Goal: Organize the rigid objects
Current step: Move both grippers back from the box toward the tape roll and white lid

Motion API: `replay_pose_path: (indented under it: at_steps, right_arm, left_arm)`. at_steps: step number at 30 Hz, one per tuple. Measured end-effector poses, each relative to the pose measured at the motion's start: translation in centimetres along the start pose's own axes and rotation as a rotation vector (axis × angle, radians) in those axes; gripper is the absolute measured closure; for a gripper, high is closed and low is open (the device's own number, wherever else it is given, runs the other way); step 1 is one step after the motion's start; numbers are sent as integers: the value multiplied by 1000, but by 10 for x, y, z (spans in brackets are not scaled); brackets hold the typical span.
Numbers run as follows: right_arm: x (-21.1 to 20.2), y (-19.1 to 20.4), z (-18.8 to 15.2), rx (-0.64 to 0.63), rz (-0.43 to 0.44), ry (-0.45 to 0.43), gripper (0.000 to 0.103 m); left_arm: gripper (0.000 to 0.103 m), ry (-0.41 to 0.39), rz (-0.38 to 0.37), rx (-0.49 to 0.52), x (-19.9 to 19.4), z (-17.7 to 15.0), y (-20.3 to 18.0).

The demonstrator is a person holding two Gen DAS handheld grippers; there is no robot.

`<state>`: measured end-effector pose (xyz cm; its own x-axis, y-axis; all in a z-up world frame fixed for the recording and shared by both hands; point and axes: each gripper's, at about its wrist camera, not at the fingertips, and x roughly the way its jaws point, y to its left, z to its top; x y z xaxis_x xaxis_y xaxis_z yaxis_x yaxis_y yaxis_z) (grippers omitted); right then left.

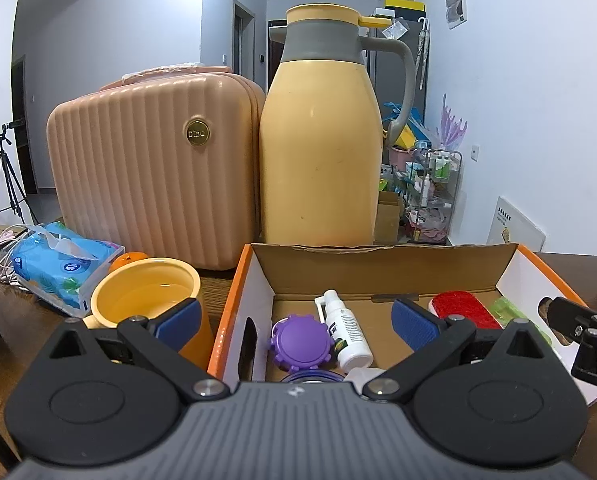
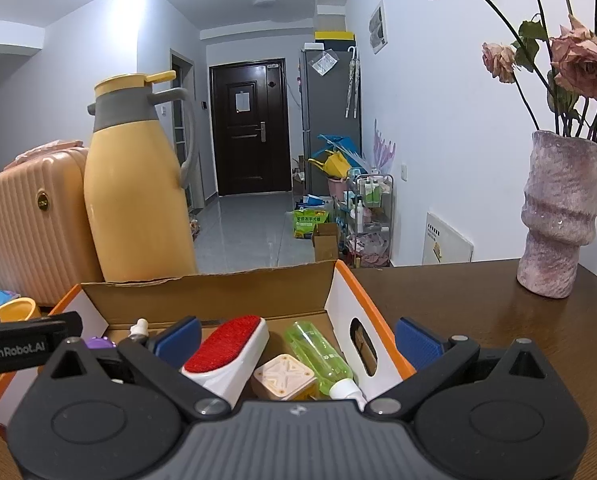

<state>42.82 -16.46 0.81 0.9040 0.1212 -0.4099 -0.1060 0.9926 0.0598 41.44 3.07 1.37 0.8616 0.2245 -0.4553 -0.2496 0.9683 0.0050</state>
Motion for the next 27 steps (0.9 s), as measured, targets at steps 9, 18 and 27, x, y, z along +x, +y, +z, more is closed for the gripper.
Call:
replay_pose_path:
  at_steps: [9,18,27]
  right_arm:
    - [-15,-2,3,8,-21,-28,0]
    - [-36,-3,-4,1,-17,-41,0]
    - [-64,-3,-22,-14,-23,-59,0]
  left_arm:
    - [0,-9,-7,-9,-9,0,0]
    - [0,-12,-7,-23,-25,-4,5]
    - [0,-9,-5,-28,-46,-14,12]
